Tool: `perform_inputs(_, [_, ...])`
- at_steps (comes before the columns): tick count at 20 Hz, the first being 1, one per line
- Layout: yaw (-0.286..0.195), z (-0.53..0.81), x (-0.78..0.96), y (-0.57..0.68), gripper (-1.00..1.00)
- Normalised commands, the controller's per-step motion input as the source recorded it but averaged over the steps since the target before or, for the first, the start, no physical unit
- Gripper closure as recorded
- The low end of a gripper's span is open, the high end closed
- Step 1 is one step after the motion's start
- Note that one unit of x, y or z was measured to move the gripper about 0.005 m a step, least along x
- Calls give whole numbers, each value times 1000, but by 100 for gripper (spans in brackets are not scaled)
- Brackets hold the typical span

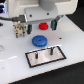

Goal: Insert the blue gear onto the right peg, followed by the red gear

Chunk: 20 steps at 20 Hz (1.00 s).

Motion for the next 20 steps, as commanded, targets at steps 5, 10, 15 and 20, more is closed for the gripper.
perform_inputs(5, [0,-445,-143,-142,-100])
perform_inputs(10, [0,-380,-156,-47,-100])
perform_inputs(15, [0,-218,-173,13,100])
perform_inputs(20, [0,-166,-182,17,100])
